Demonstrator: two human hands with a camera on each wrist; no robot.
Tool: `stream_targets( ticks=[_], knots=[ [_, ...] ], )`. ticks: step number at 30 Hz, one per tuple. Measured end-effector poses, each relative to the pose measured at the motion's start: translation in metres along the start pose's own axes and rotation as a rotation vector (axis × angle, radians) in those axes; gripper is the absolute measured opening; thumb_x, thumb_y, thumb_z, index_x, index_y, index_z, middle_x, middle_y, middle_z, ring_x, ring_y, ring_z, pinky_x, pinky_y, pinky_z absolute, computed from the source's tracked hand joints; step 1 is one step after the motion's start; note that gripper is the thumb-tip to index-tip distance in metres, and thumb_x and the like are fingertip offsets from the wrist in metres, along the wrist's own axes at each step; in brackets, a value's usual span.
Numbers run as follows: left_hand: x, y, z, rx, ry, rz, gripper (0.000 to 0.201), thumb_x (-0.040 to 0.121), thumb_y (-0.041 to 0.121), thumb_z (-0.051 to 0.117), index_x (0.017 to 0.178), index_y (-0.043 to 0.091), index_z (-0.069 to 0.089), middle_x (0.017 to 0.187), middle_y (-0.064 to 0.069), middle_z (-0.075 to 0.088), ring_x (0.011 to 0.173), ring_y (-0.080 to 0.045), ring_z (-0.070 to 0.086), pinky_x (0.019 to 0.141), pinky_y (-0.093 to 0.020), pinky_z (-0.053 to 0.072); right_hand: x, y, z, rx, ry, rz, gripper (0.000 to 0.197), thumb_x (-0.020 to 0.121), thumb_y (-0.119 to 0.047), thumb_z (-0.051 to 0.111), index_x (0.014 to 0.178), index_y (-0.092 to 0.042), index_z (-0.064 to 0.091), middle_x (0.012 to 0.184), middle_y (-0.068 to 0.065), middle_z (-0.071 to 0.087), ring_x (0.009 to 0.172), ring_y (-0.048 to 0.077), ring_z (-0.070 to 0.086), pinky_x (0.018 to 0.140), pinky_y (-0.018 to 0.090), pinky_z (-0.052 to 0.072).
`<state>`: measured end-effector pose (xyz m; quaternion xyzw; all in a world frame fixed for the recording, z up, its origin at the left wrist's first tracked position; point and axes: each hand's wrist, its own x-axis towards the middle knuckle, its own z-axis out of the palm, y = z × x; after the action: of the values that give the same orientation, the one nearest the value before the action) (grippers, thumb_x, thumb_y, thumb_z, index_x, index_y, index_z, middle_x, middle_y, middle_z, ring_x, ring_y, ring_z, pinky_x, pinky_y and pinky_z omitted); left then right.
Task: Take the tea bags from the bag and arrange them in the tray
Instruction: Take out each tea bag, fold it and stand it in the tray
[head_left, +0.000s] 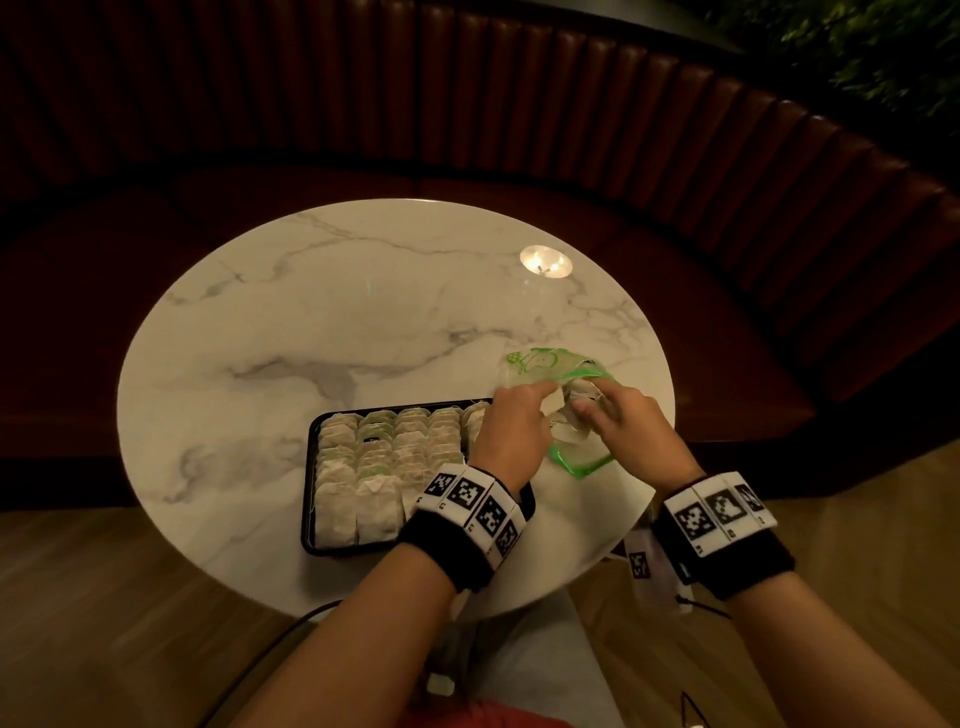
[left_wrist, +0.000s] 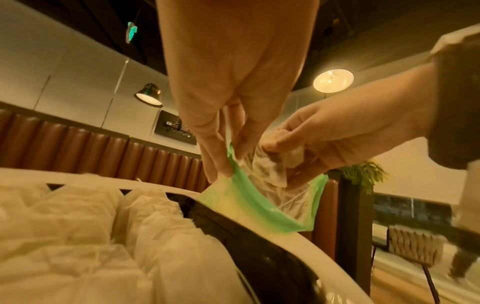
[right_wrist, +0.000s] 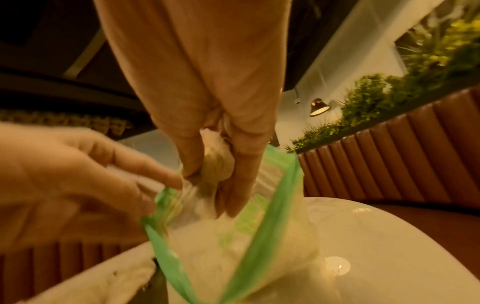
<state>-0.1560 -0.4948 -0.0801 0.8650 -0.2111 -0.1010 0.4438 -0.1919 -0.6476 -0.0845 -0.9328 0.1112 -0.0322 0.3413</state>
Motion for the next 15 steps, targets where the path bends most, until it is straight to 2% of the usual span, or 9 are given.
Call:
stream_targets(
  ticks=[2,3,5,6,8,10,12,13,15],
  knots=[
    [0.000,-0.002,-0.001,-0.065,-0.027,-0.030,0.045,0.091,-0.002,0.049,0.131,0.015,0.062,0.124,-0.014,0.066,0.102,-0.024,0.064,0.081,-0.016,0.041,-0.006,-0.004,-0.008,0.236,-0.103,0.066,0.021,0.097,-0.021,0.057,0.116,-0.015,0.064,0.103,0.010,0.071,0.092,0.024,0.069,0.078,0.032,0.057],
    [0.001,-0.004,-0.002,-0.095,-0.043,-0.047,0.045,0.090,-0.002,0.049,0.129,0.016,0.064,0.121,-0.013,0.068,0.084,-0.020,0.066,0.069,-0.011,0.042,-0.010,-0.008,-0.012,0.366,-0.170,0.094,0.021,0.098,-0.019,0.056,0.116,-0.013,0.063,0.104,0.013,0.071,0.091,0.024,0.070,0.077,0.033,0.059],
    [0.001,-0.006,-0.006,-0.147,-0.050,-0.087,0.045,0.088,-0.002,0.049,0.123,0.019,0.068,0.112,-0.013,0.072,0.057,-0.011,0.057,0.055,-0.013,0.042,-0.017,-0.019,-0.020,0.541,-0.265,0.105,0.025,0.098,-0.017,0.054,0.120,-0.009,0.061,0.107,0.016,0.070,0.093,0.022,0.070,0.076,0.031,0.060],
    [0.000,-0.006,-0.010,-0.168,-0.036,-0.106,0.044,0.088,-0.001,0.048,0.121,0.019,0.069,0.109,-0.014,0.072,0.055,-0.013,0.056,0.056,-0.019,0.045,-0.021,-0.025,-0.024,0.592,-0.289,0.094,0.027,0.097,-0.017,0.054,0.122,-0.008,0.061,0.108,0.015,0.071,0.095,0.022,0.070,0.077,0.030,0.060],
    [-0.001,-0.006,-0.021,-0.212,0.024,-0.126,0.041,0.092,0.002,0.045,0.122,0.019,0.067,0.113,-0.010,0.070,0.071,-0.019,0.062,0.064,-0.023,0.046,-0.025,-0.036,-0.028,0.672,-0.321,0.061,0.030,0.096,-0.020,0.053,0.123,-0.009,0.061,0.110,0.014,0.071,0.100,0.024,0.069,0.081,0.032,0.059],
    [-0.005,-0.008,-0.030,-0.353,0.050,-0.141,0.032,0.101,0.013,0.043,0.126,0.019,0.063,0.123,-0.002,0.064,0.091,-0.011,0.063,0.076,-0.014,0.048,-0.027,-0.048,-0.029,0.735,-0.377,0.027,0.031,0.097,-0.021,0.051,0.124,-0.009,0.059,0.113,0.015,0.070,0.104,0.025,0.068,0.084,0.035,0.059],
    [-0.013,-0.010,-0.038,-0.629,-0.040,-0.216,0.037,0.105,0.038,0.036,0.127,0.019,0.059,0.125,-0.004,0.064,0.106,-0.017,0.065,0.091,-0.030,0.053,-0.027,-0.061,-0.028,0.765,-0.422,-0.017,0.032,0.099,-0.020,0.048,0.126,-0.008,0.058,0.115,0.015,0.069,0.106,0.026,0.067,0.085,0.034,0.058],
    [-0.019,-0.010,-0.042,-0.761,-0.092,-0.278,0.046,0.103,0.050,0.032,0.127,0.021,0.058,0.122,-0.008,0.067,0.105,-0.022,0.067,0.090,-0.038,0.056,-0.026,-0.067,-0.026,0.749,-0.422,-0.046,0.032,0.100,-0.019,0.047,0.127,-0.007,0.057,0.115,0.014,0.069,0.106,0.026,0.067,0.085,0.035,0.058],
    [-0.030,-0.010,-0.050,-0.935,-0.151,-0.386,0.060,0.097,0.064,0.024,0.122,0.022,0.059,0.113,-0.011,0.070,0.098,-0.028,0.070,0.085,-0.045,0.058,-0.025,-0.080,-0.019,0.594,-0.344,-0.149,0.030,0.101,-0.020,0.049,0.127,-0.009,0.058,0.112,0.010,0.070,0.101,0.022,0.069,0.086,0.036,0.058]
  ],
)
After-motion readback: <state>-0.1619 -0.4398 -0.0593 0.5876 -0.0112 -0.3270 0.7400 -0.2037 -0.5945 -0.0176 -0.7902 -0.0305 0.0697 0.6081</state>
